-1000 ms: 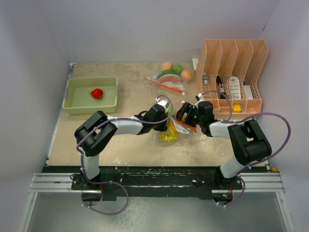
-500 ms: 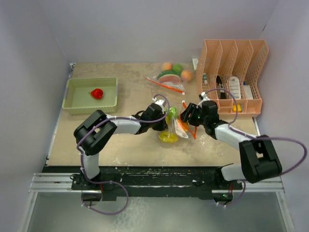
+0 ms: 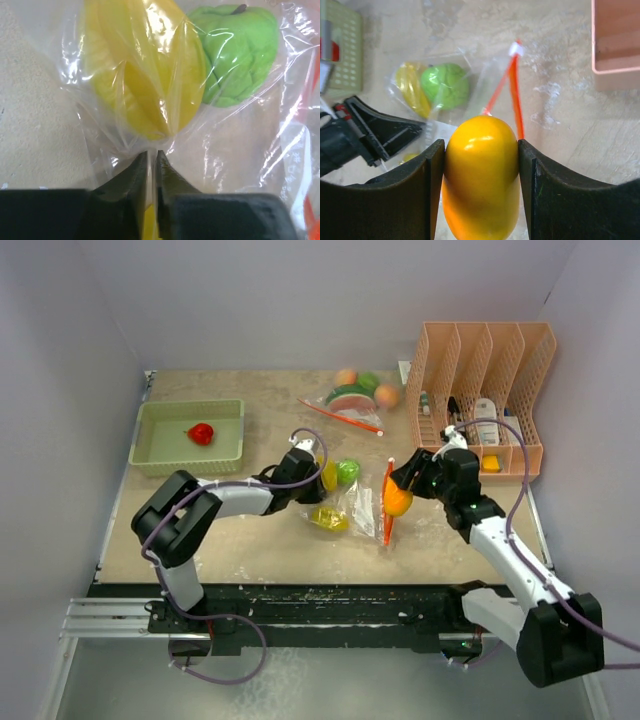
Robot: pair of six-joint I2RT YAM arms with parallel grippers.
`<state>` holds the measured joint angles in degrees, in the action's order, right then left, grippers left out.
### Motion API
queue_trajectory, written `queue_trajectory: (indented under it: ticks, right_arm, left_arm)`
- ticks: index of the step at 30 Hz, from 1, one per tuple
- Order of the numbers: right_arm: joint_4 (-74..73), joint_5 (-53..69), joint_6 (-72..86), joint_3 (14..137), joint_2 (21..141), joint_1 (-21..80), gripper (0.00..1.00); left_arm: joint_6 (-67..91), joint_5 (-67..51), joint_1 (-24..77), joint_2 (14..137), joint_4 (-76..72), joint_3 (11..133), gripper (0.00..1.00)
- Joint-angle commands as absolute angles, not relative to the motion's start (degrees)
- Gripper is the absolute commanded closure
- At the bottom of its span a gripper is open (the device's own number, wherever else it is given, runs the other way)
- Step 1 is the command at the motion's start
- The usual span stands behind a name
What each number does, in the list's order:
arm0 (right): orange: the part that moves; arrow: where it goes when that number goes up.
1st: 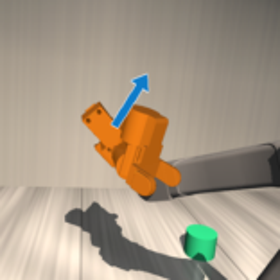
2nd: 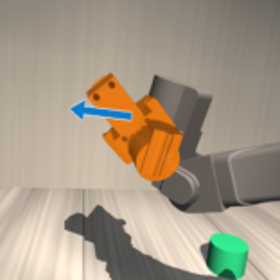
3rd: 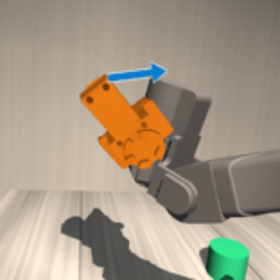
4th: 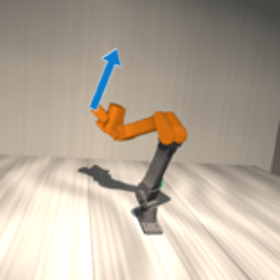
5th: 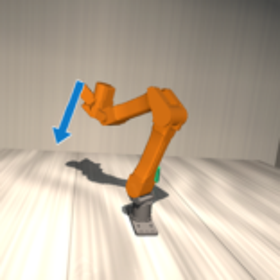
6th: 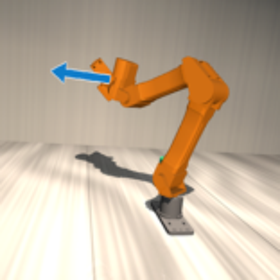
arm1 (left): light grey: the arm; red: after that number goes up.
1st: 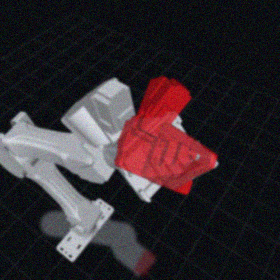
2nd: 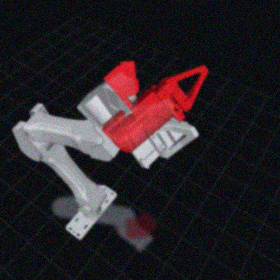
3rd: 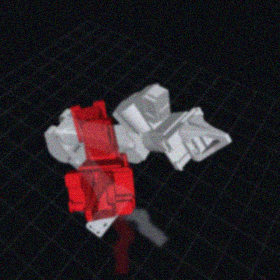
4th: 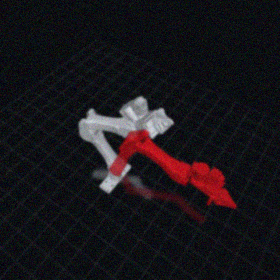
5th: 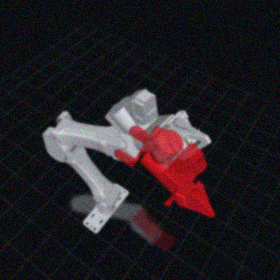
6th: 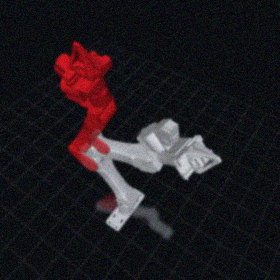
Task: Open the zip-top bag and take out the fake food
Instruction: Pick up the fake fruit from the zipper food storage bag.
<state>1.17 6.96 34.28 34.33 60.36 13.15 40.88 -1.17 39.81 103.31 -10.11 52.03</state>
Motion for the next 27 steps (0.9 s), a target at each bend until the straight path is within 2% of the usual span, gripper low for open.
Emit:
queue_trajectory:
  ticks: [1,3,5,9,14,21,27]
  right_arm:
    - [-1.0,7.5,33.3,39.2,55.7,13.0,0.49]
    - [-1.7,9.1,32.9,40.2,56.1,13.0,0.48]
    - [0.5,8.7,32.6,40.8,56.7,13.0,0.48]
    - [4.8,12.8,34.7,39.9,58.0,13.1,0.47]
    - [9.5,16.8,37.3,38.9,59.7,13.5,0.47]
    - [10.8,17.9,38.4,41.0,59.7,16.3,0.47]
    - [9.2,16.7,38.4,41.9,57.1,18.0,0.47]
  left_arm:
    - [39.9,1.3,39.8,97.6,-8.7,51.8,0.73]
    - [39.6,1.8,39.9,94.6,-8.0,51.9,0.55]
    - [39.1,3.0,39.8,91.1,-6.2,52.3,0.41]
    - [37.2,3.9,39.9,82.6,-3.6,53.4,0.25]
    - [36.1,-8.9,40.2,79.3,-15.8,51.2,0.12]
    - [36.1,-14.6,47.5,89.2,-28.3,54.0,0.01]
    - [36.0,-14.0,50.4,96.1,-28.9,59.8,0.01]
